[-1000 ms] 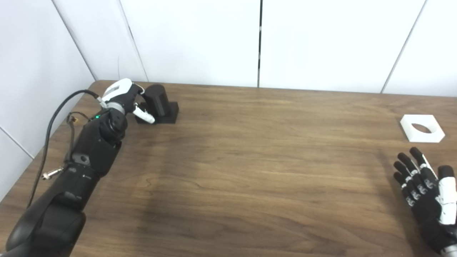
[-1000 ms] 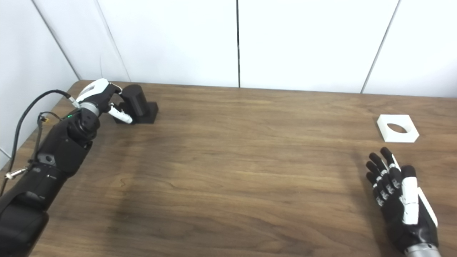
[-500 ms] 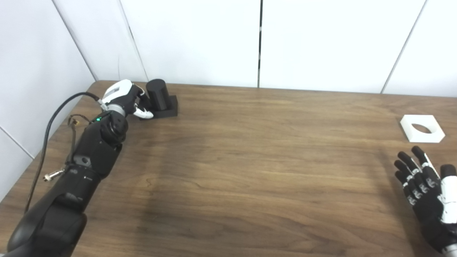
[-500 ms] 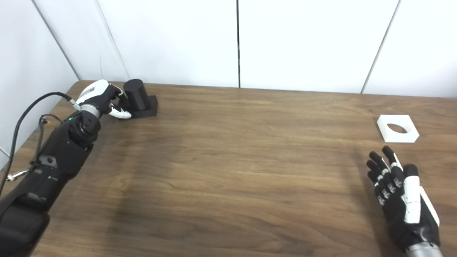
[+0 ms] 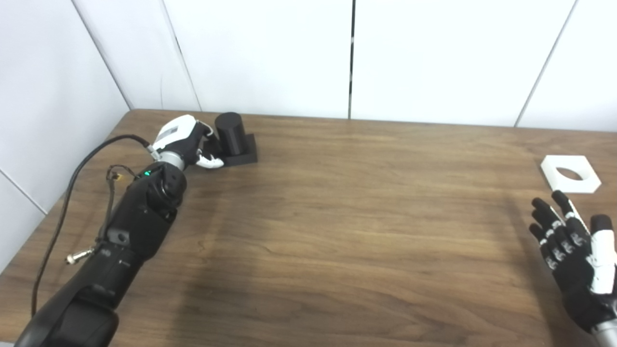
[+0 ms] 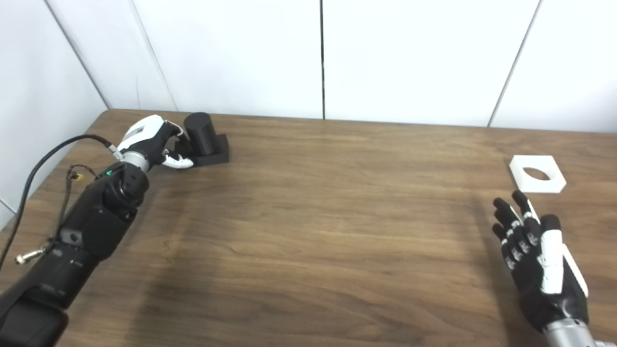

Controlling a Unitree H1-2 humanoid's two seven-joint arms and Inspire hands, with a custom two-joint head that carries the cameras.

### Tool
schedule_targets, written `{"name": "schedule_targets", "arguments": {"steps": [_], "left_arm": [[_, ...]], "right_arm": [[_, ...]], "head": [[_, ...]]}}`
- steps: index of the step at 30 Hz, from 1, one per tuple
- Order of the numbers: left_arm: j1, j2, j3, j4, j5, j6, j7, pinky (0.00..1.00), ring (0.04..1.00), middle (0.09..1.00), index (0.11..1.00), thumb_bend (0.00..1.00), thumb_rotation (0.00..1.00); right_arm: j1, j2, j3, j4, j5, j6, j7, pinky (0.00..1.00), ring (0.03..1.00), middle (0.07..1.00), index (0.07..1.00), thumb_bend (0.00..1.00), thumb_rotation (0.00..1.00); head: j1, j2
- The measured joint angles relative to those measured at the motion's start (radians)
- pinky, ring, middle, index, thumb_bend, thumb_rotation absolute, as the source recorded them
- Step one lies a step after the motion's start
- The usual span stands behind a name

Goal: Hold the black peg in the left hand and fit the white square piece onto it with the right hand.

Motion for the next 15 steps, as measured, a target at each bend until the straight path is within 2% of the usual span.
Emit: {"name": "schedule_targets", "arguments": {"steps": [5, 8, 11, 15], "left_arm": [[0.032, -0.026, -0.005, -0.055, 0.003, 0.006, 0.001, 0.89, 0.903, 0.792, 0.485, 0.52, 0.05], [0.048, -0.033, -0.006, -0.091, 0.004, 0.023, -0.001, 0.89, 0.904, 0.786, 0.485, 0.52, 0.05], [0.079, -0.036, -0.015, -0.151, 0.012, 0.031, -0.002, 0.84, 0.881, 0.792, 0.484, 0.52, 0.05], [0.125, -0.041, -0.033, -0.24, 0.031, 0.041, -0.018, 0.85, 0.876, 0.795, 0.483, 0.52, 0.05]], "right_arm": [[0.0, 0.0, 0.0, -0.02, 0.0, 0.005, -0.002, 1.0, 0.997, 0.952, 1.0, 0.61, 1.0], [0.0, 0.001, -0.001, -0.021, -0.001, 0.006, -0.008, 1.0, 0.999, 0.949, 1.0, 0.62, 1.0], [-0.001, 0.004, -0.001, -0.022, -0.001, 0.01, -0.013, 1.0, 1.0, 0.957, 1.0, 0.61, 1.0], [-0.001, 0.005, 0.0, -0.022, -0.001, 0.018, -0.018, 1.0, 1.0, 0.958, 1.0, 0.61, 1.0]], "head": [[0.0, 0.003], [0.002, 0.003], [-0.002, 0.008], [-0.008, 0.006]]}}
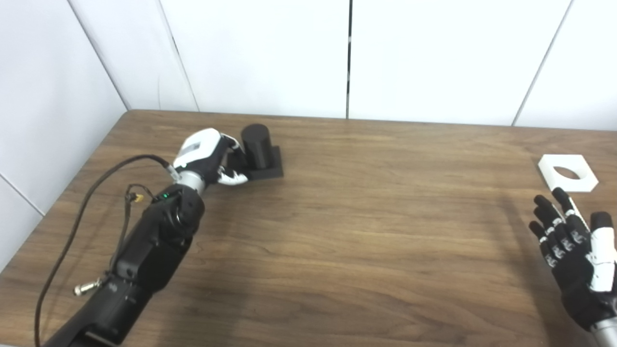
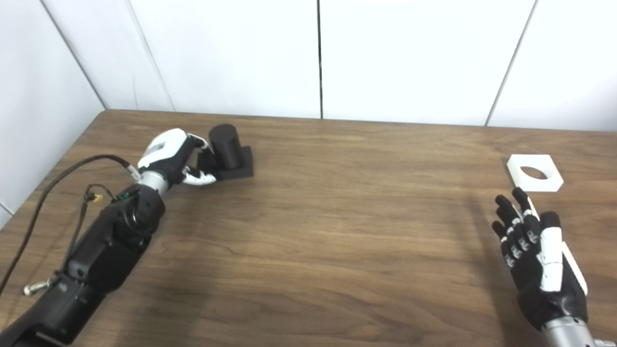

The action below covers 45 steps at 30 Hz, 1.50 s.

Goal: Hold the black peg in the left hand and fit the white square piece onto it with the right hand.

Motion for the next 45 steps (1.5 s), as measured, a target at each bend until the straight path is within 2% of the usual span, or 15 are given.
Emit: {"name": "schedule_targets", "arguments": {"steps": [7, 12, 16, 19, 23, 26, 35, 45], "left_arm": [[0.091, -0.044, -0.011, -0.175, 0.019, 0.061, -0.045, 0.83, 0.859, 0.783, 0.483, 0.52, 0.05], [0.177, -0.122, -0.018, -0.306, 0.086, 0.066, -0.098, 0.88, 0.878, 0.778, 0.483, 0.52, 0.05], [0.252, -0.195, -0.025, -0.415, 0.177, 0.068, -0.161, 0.89, 0.883, 0.787, 0.482, 0.52, 0.05], [0.296, -0.252, -0.017, -0.481, 0.239, 0.068, -0.239, 0.9, 0.9, 0.804, 0.483, 0.52, 0.05], [0.349, -0.327, 0.004, -0.556, 0.283, 0.069, -0.348, 0.89, 0.897, 0.811, 0.483, 0.52, 0.05], [0.394, -0.36, -0.004, -0.61, 0.315, 0.071, -0.39, 0.89, 0.899, 0.815, 0.483, 0.52, 0.05], [0.485, -0.419, -0.043, -0.672, 0.371, 0.068, -0.382, 0.88, 0.905, 0.814, 0.483, 0.52, 0.05], [0.506, -0.428, -0.044, -0.676, 0.394, 0.059, -0.366, 0.86, 0.884, 0.804, 0.484, 0.52, 0.05]], "right_arm": [[-0.005, 0.022, 0.002, 0.0, 0.002, 0.002, -0.005, 1.0, 1.0, 0.956, 1.0, 0.6, 1.0], [-0.007, 0.036, 0.006, -0.007, 0.002, 0.017, -0.015, 1.0, 1.0, 0.951, 1.0, 0.59, 1.0], [-0.007, 0.04, 0.008, -0.012, 0.001, 0.017, -0.016, 1.0, 1.0, 0.951, 1.0, 0.58, 1.0], [-0.006, 0.045, 0.011, -0.019, 0.0, 0.017, -0.016, 1.0, 1.0, 0.954, 1.0, 0.57, 1.0], [-0.006, 0.056, 0.013, -0.029, 0.001, 0.016, -0.016, 1.0, 1.0, 0.953, 1.0, 0.59, 1.0], [-0.006, 0.06, 0.016, -0.029, 0.001, 0.016, -0.016, 1.0, 1.0, 0.961, 1.0, 0.58, 1.0], [-0.006, 0.067, 0.016, -0.03, 0.0, 0.015, -0.018, 1.0, 1.0, 0.964, 1.0, 0.56, 1.0], [-0.006, 0.069, 0.01, -0.03, 0.002, 0.015, -0.022, 1.0, 1.0, 0.958, 1.0, 0.58, 1.0]], "head": [[-0.009, 0.002], [-0.014, 0.005], [-0.021, 0.009], [-0.025, 0.012], [-0.046, 0.026], [-0.057, 0.034], [-0.072, 0.054], [-0.078, 0.06]]}}
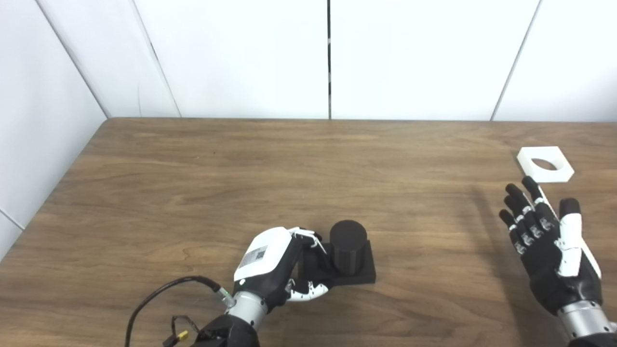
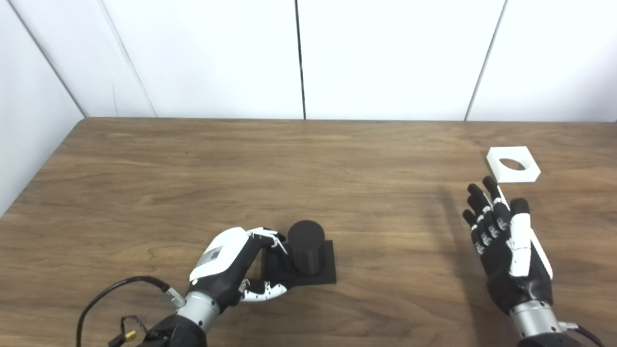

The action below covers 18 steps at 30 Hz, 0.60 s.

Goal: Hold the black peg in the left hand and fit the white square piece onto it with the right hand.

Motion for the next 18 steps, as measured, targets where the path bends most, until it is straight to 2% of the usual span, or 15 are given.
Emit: {"name": "schedule_targets", "arguments": {"steps": [6, 7, 8, 10, 18], "left_arm": [[-0.006, 0.005, 0.01, -0.005, -0.002, -0.004, -0.018, 0.85, 0.878, 0.809, 0.494, 0.52, 0.07], [-0.01, 0.009, 0.012, -0.011, -0.002, -0.003, -0.032, 0.85, 0.88, 0.813, 0.576, 0.81, 0.11], [-0.012, 0.011, 0.014, -0.024, -0.001, 0.003, -0.05, 0.85, 0.883, 0.818, 0.62, 0.9, 0.14], [-0.019, 0.019, 0.02, -0.044, 0.008, 0.009, -0.096, 0.86, 0.893, 0.834, 0.697, 0.99, 0.19], [-0.076, 0.049, 0.034, -0.142, 0.061, 0.012, -0.319, 0.89, 0.928, 0.883, 0.807, 1.0, 0.25]], "right_arm": [[0.0, 0.004, -0.001, 0.0, 0.0, 0.0, -0.002, 1.0, 1.0, 0.952, 1.0, 0.57, 1.0], [-0.001, 0.004, -0.001, 0.0, 0.0, 0.0, -0.002, 1.0, 1.0, 0.954, 1.0, 0.58, 1.0], [-0.001, 0.004, -0.001, 0.0, 0.0, 0.0, -0.003, 1.0, 1.0, 0.953, 1.0, 0.58, 1.0], [-0.002, 0.004, -0.003, 0.0, -0.002, 0.002, -0.01, 1.0, 1.0, 0.955, 1.0, 0.59, 1.0], [-0.012, 0.004, 0.0, 0.0, -0.005, 0.004, -0.025, 1.0, 1.0, 0.942, 1.0, 0.59, 1.0]], "head": [[0.003, 0.002], [0.003, 0.002], [0.003, 0.002], [0.005, 0.003], [0.003, 0.005]]}}
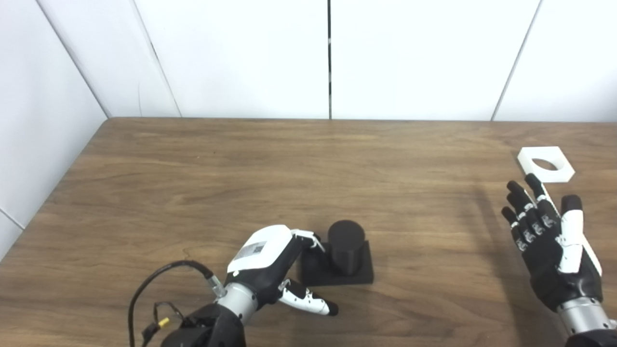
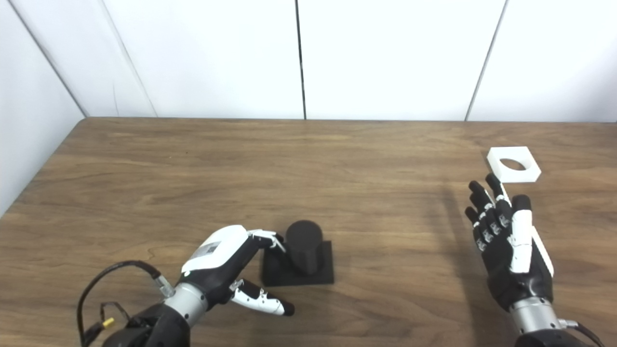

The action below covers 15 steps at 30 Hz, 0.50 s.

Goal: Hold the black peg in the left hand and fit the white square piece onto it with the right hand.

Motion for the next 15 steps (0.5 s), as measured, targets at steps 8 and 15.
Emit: {"name": "schedule_targets", "arguments": {"steps": [8, 15], "left_arm": [[-0.037, -0.031, 0.038, -0.104, 0.026, -0.006, -0.109, 0.86, 0.922, 0.89, 0.831, 1.0, 0.26], [-0.059, -0.059, 0.078, -0.108, 0.053, -0.02, -0.131, 0.86, 0.917, 0.885, 0.826, 1.0, 0.24]], "right_arm": [[-0.001, 0.0, 0.0, 0.0, 0.0, 0.0, -0.011, 1.0, 1.0, 0.938, 1.0, 0.57, 1.0], [-0.001, 0.001, 0.004, 0.001, 0.002, -0.001, -0.01, 1.0, 1.0, 0.942, 1.0, 0.57, 1.0]], "head": [[0.006, 0.0], [0.006, 0.002]]}}
